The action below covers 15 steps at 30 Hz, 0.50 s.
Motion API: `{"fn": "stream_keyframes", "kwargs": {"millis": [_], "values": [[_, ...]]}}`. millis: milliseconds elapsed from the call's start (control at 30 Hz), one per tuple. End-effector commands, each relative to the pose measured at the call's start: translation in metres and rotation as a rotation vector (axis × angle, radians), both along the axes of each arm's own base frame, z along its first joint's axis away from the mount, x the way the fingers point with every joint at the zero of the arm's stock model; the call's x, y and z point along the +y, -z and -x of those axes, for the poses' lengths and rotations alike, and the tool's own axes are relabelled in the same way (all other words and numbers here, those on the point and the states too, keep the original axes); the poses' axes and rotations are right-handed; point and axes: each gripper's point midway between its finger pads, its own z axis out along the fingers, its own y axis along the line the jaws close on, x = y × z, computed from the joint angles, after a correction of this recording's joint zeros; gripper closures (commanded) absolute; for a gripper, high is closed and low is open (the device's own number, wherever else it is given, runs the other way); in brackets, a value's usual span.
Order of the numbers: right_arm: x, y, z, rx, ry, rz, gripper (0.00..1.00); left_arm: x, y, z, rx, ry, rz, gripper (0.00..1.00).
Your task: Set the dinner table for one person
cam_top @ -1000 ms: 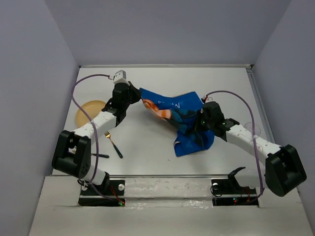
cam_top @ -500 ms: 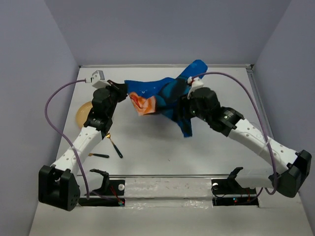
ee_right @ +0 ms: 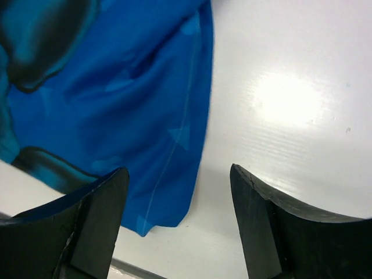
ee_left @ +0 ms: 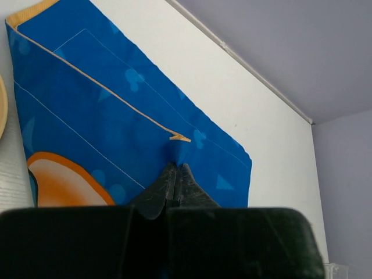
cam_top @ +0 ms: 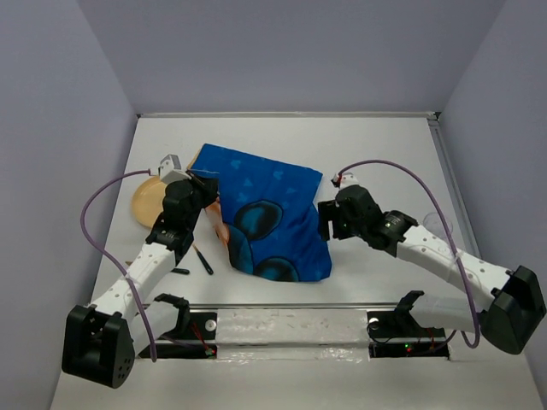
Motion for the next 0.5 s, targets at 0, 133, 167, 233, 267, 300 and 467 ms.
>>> {"fn": "stream_keyframes", "kwargs": {"millis": [0,133,167,233,267,300,467], "values": [[-0.011,0.043,-0.006,0.069,0.071,0.001,0.29,0.000,-0.032,-0.003,-0.104,-0.001,0.033,1.00],[0.003,0.066,-0.016,0.118,0.053,-0.025,0.36,-0.005,-0.038,-0.003,-0.116,0.028,0.040,1.00],[0.009,0.069,-0.016,0.132,0.033,-0.044,0.37,-0.006,-0.038,-0.003,-0.119,0.034,0.040,1.00],[0.018,0.076,-0.019,0.146,0.018,-0.063,0.40,-0.007,-0.042,-0.001,-0.129,0.039,0.042,1.00],[0.023,0.077,-0.020,0.149,0.010,-0.076,0.41,-0.007,-0.044,0.000,-0.134,0.043,0.040,1.00],[0.026,0.079,-0.021,0.153,0.003,-0.085,0.41,-0.007,-0.043,0.000,-0.135,0.045,0.037,1.00],[0.045,0.100,-0.019,0.221,-0.036,-0.134,0.42,-0.011,-0.042,0.002,-0.132,0.067,0.040,1.00]]}}
